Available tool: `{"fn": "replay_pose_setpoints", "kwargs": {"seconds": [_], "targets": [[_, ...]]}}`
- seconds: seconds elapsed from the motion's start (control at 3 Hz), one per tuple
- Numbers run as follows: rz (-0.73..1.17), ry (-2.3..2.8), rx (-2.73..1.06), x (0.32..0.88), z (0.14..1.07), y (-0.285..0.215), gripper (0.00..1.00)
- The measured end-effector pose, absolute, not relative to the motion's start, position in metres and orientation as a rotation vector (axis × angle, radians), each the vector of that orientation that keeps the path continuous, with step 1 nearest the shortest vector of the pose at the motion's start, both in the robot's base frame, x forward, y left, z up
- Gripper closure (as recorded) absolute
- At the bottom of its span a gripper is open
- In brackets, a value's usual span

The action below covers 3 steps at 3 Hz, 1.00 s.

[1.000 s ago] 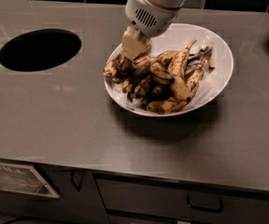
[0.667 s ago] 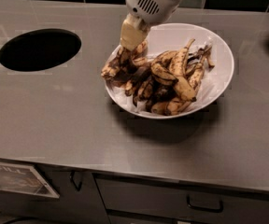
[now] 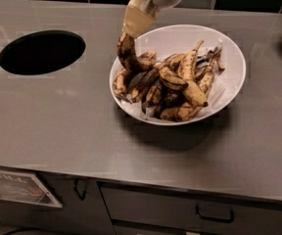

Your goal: Pick banana from white bowl

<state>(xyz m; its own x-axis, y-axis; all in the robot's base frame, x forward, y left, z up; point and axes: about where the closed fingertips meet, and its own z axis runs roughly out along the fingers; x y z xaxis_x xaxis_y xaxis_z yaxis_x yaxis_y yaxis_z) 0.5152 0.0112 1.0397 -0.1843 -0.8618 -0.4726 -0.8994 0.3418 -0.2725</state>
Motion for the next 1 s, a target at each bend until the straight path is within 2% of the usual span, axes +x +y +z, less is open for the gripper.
{"fn": "replay_pose_setpoints", "kwargs": {"seconds": [1.0], "targets": [[0.120, 1.969, -1.448, 0.486, 1.081, -0.016, 1.00]]}}
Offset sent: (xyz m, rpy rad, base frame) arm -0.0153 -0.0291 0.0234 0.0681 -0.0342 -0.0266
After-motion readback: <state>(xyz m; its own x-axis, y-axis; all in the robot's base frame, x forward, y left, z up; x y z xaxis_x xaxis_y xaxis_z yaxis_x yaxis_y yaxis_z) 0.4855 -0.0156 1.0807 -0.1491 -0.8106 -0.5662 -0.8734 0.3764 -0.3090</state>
